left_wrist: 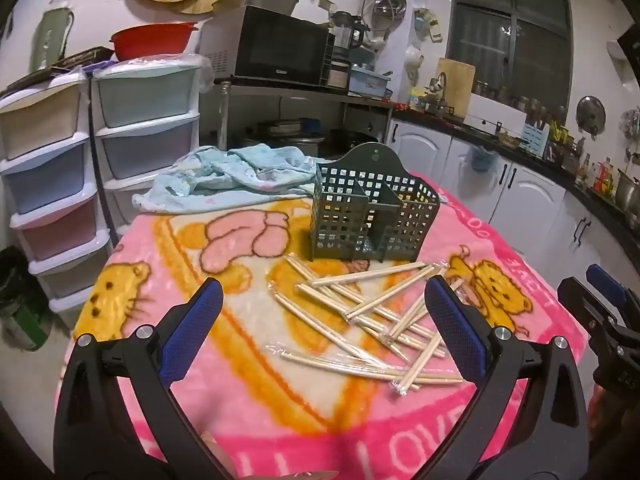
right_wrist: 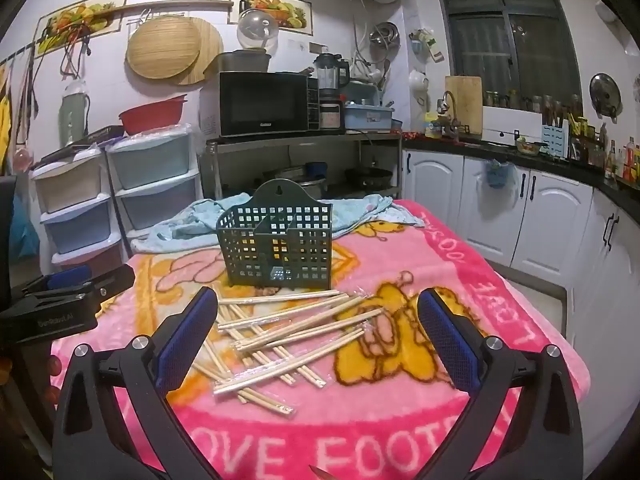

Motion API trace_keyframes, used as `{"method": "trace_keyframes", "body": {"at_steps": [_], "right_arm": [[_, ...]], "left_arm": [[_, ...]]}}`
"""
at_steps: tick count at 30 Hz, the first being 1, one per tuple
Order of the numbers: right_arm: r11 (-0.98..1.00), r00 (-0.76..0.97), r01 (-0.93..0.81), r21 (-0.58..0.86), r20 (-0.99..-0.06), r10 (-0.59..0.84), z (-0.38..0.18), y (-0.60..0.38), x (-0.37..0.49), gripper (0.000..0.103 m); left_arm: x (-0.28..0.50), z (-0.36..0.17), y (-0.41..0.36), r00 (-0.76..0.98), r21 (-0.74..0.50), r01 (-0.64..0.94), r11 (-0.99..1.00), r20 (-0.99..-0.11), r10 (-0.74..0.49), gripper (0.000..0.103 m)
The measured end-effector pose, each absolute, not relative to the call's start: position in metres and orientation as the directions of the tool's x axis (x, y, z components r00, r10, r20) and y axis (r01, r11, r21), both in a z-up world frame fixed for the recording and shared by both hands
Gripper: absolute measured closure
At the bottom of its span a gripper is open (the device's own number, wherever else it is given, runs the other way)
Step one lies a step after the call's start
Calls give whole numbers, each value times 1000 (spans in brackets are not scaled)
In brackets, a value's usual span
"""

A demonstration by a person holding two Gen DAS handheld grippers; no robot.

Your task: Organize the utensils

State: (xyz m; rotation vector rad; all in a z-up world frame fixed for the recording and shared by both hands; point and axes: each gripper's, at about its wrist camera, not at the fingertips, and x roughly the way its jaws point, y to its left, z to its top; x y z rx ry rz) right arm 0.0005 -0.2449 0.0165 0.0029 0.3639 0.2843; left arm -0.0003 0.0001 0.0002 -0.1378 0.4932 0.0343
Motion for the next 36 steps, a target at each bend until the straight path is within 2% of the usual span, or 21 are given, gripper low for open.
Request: {"method": "trace_keyframes", "body": {"at_steps": [36], "right_arm": [[962,895,-268,42,-358,265,20,-246,-3,6]], "left_arm": [[-1,1,-1,887,-128,-61,990,-463,-5,10]]}}
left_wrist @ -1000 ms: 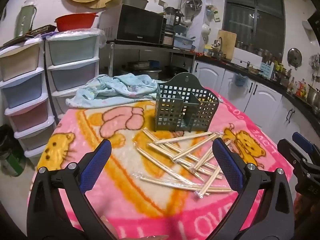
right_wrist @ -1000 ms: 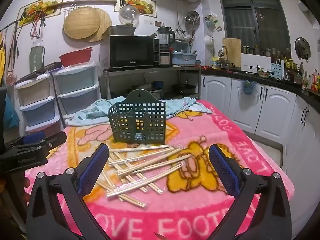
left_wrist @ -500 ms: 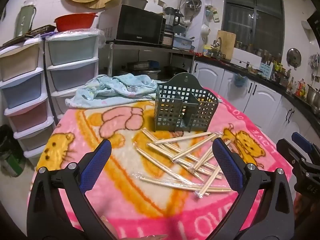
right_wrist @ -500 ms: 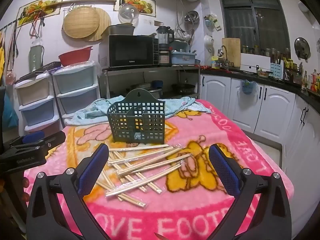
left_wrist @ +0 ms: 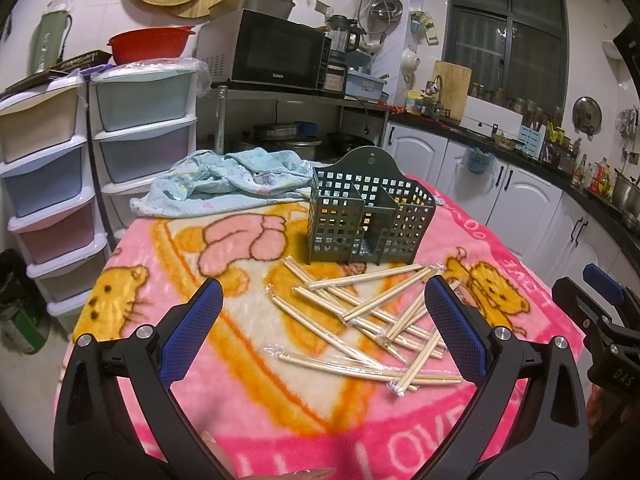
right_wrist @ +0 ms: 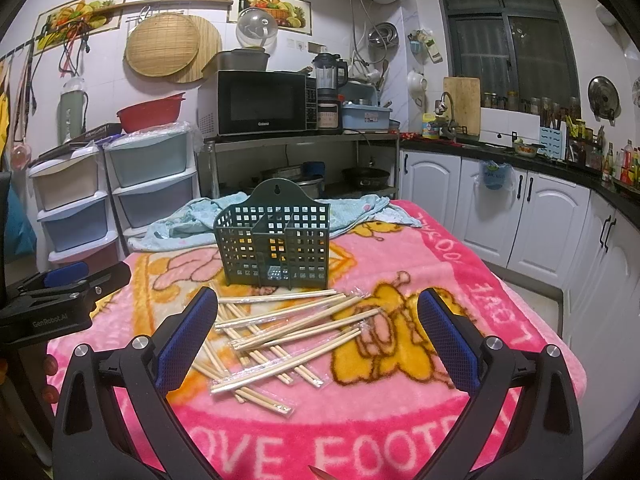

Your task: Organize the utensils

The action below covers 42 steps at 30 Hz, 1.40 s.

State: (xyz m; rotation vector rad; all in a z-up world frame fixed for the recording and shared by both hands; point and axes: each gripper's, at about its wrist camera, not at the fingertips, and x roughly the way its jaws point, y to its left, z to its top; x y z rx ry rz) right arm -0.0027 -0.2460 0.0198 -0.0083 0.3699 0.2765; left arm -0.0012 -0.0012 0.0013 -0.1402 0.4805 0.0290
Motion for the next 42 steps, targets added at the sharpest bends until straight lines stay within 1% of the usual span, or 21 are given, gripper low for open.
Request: {"method": "trace_keyframes", "body": {"at_steps": [27,33,42], "right_arm": [[961,894,-273,39,-359,269,17,-244,-3,6],[952,878,-302,45,-375,296,22,-245,2,6],[932,847,-361,41,-404,346,20,-234,6,6]], "left_arm": [[-1,1,0,887,-129,-59,990,-461,-8,10],[2,4,0,878,-140,-53,989,-478,-20,10],[7,-3,29,858,-196,-84,977,-514,-30,10]]}}
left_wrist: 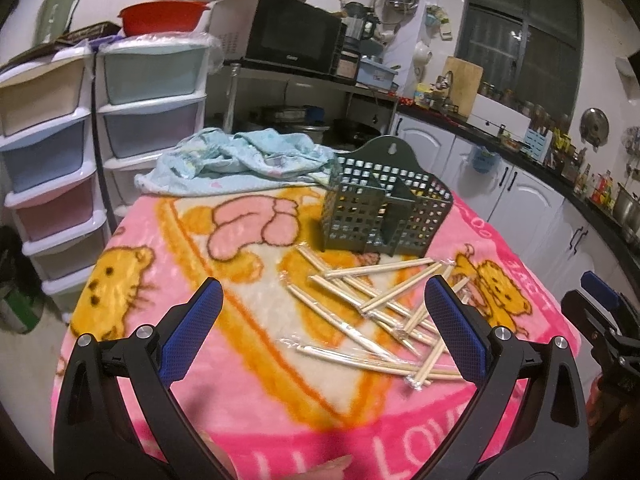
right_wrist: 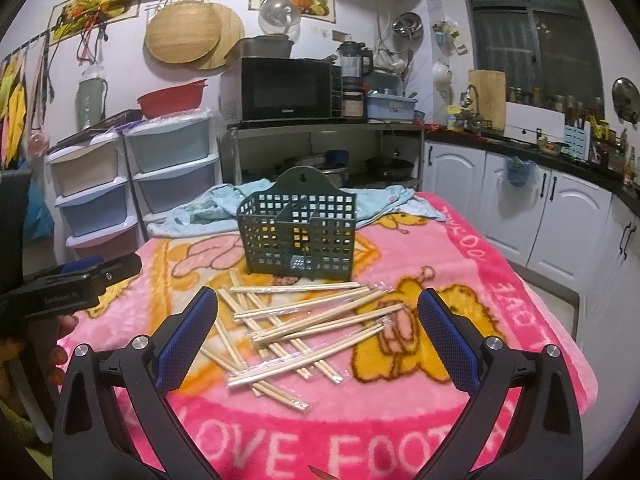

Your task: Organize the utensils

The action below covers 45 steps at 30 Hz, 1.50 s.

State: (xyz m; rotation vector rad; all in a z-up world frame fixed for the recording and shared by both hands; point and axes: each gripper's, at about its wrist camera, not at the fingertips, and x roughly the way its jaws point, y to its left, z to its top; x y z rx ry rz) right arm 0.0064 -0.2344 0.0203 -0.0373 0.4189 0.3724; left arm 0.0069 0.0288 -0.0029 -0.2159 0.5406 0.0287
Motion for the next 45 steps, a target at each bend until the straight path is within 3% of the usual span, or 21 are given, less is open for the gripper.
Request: {"method": "trace_keyframes", "body": {"at_steps": [12,25,31,40,41,45], "right_arm": [[903,807,-430,25,-437,397,23,-224,35,6],[924,792,-382,23,-507,340,8,-239,85,6],[935,783,-355,10,-543,303,-3,-247,106,6],[946,764,-324,6,-588,265,-15,-255,140,6],[947,757,-322,10,-598,264,-18,-257,144,7],[955,720,-297,31,-649,245,-31,-263,171,16]], "left_arm": [[14,-11,71,837,-263,-148,953,-546,-21,10],[37,-60,63,720,-354,-88,931,-668,-186,11],[51,-82,54,656,-383,-69,921,-713,-247,28],[68,-99,59,607,-419,-103,902,-745,-276,33],[70,-100,58,607,-417,-105,903,-746,-273,41],[77,-103,59,608,-394,-115,912,-754,-249,57]]}}
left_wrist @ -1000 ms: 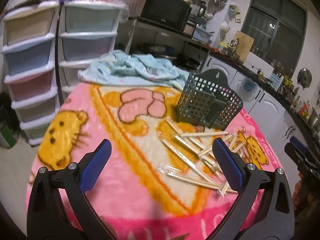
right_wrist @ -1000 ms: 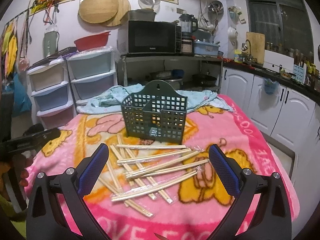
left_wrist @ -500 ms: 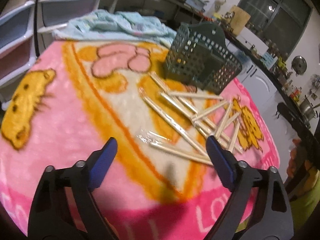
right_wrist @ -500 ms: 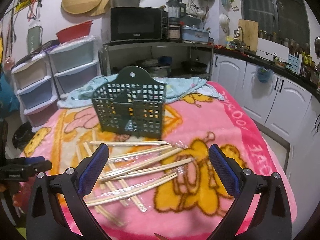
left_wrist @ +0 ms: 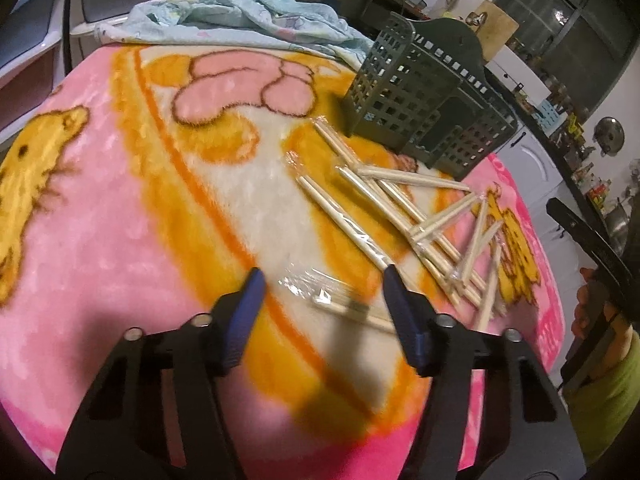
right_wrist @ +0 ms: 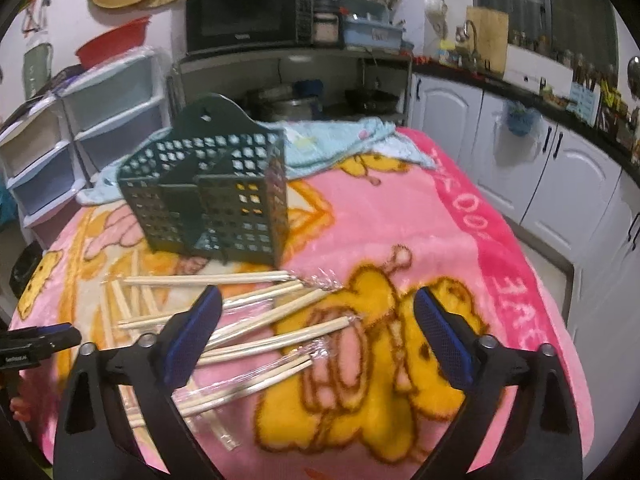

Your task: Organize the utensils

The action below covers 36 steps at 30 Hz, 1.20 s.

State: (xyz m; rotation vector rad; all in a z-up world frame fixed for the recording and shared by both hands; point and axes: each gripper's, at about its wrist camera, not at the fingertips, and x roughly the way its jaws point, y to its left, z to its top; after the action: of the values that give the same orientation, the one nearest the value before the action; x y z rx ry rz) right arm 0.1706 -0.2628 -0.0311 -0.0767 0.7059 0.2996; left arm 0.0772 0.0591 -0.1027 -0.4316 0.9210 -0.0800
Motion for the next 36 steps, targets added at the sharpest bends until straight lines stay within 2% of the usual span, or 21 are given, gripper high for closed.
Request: {"method": "trace_keyframes", "body": {"at_steps": [2,4,12,18,20,23,26,36], "right_arm": [[956,699,-288,54,-671,248,-38,-265,183,24],[955,666,-281,90,-699,262,-45,-269,199,29],[947,548,-281,157,-783,293,-74,-268,246,58],[935,483,-285,213,-811,331,-92,-268,262,69],[927,472,-295,231,-808,352,-96,-267,264,83],[917,462,-297,268,-800,383,-100,-266,267,97],[912,470,-288,291,-787,400,-99,-270,265,101],[923,612,-295,247,-693,381,-55,-285,236,102]], "left_arm": [[79,-104,59,611,-375,-114,920,-757,-233,61],[80,-105,59,612,-346,-119,931,-763,-206,75],[82,-107,65,619,-293,-131,947,-771,-153,96],[85,-108,67,623,-290,-122,949,-767,-154,99],[86,-108,68,625,-293,-120,949,-765,-157,100],[86,-108,69,628,-295,-118,948,-762,-159,100],[87,-108,72,631,-298,-116,948,-758,-161,101],[84,-94,96,680,-298,-163,941,-725,-112,101]]}}
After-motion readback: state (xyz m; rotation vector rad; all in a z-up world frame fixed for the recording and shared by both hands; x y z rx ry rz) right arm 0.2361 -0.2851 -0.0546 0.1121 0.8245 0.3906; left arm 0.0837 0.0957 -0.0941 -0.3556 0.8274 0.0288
